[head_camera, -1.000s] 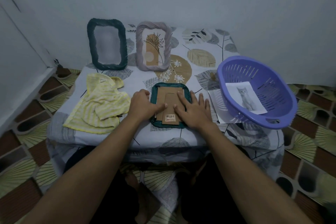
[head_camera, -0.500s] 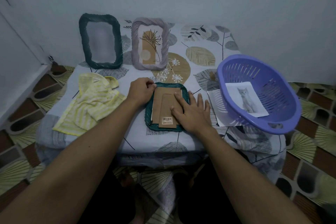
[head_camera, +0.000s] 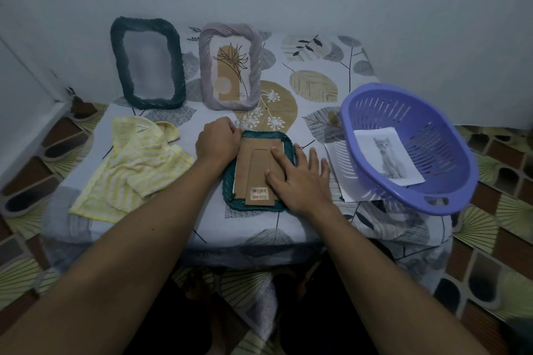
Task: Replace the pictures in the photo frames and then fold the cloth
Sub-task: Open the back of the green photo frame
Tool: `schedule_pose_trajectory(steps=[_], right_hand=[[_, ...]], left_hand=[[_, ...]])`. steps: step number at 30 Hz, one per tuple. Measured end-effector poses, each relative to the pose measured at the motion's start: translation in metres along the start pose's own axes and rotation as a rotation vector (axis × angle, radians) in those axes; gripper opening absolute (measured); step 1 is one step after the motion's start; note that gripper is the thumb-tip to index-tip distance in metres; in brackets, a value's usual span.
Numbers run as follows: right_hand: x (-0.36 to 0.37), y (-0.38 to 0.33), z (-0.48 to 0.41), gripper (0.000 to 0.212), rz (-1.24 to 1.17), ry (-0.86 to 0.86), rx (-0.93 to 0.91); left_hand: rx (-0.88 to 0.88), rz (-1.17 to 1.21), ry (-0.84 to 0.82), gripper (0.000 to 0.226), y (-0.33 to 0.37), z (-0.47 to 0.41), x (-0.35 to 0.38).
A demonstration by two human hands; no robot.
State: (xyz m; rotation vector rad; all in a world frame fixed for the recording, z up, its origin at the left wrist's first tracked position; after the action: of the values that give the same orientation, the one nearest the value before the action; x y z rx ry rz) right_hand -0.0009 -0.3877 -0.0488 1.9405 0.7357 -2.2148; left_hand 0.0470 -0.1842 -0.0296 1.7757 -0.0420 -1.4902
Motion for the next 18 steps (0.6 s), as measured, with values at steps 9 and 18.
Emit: schedule_pose_trajectory(steps=[9,18], right_hand=[[0.0,-0.001,0.001,0.063,-0.006,0.0,0.002],[-0.001,-0.001,0.002,0.064,-0.013,-0.013,0.012]], left_hand=[[0.029,0.1,-0.005,0.029,-0.005,0.004,-0.001],[0.139,-0.113,-0.013,0.073,-0.033,0.039,-0.01]])
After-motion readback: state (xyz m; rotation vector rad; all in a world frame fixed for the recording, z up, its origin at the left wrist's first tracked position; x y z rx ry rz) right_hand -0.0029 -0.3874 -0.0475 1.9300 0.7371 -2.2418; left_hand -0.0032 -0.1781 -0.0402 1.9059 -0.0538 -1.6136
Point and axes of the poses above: each hand's wrist, its own z-axis away from the middle knuckle, its own x-axis out of the palm, y = z × x, the point moved 4 cm from there along -z, towards the middle knuckle, and after that the axes turned 9 degrees about -x, right-handed, at the moved point
